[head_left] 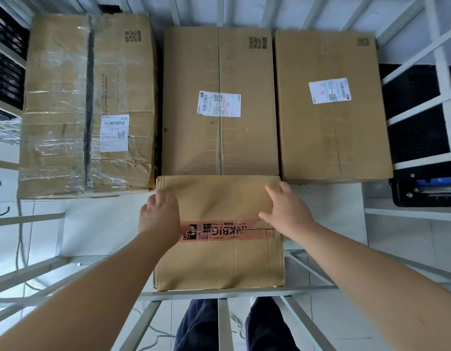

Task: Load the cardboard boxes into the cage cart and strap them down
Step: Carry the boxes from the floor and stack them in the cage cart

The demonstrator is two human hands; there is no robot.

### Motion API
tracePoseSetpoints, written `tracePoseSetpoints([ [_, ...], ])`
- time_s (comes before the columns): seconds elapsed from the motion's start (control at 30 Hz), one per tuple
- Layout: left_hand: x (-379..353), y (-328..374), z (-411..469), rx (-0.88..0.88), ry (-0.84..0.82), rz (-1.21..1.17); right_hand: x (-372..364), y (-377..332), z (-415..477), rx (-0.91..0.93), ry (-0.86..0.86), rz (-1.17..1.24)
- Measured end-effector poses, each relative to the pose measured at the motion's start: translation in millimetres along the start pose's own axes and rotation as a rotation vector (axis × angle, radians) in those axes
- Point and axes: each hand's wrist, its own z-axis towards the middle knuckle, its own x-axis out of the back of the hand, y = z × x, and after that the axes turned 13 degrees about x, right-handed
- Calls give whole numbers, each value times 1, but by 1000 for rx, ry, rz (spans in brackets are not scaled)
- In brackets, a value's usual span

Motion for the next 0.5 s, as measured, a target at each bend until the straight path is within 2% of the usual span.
tracePoseSetpoints([
  [0.27,90,21,-50,-52,189,-172,104,-28,-33,158,275,-27],
  [0.5,209,32,-141,-105,435,-300,216,-54,-123,263,489,-95],
])
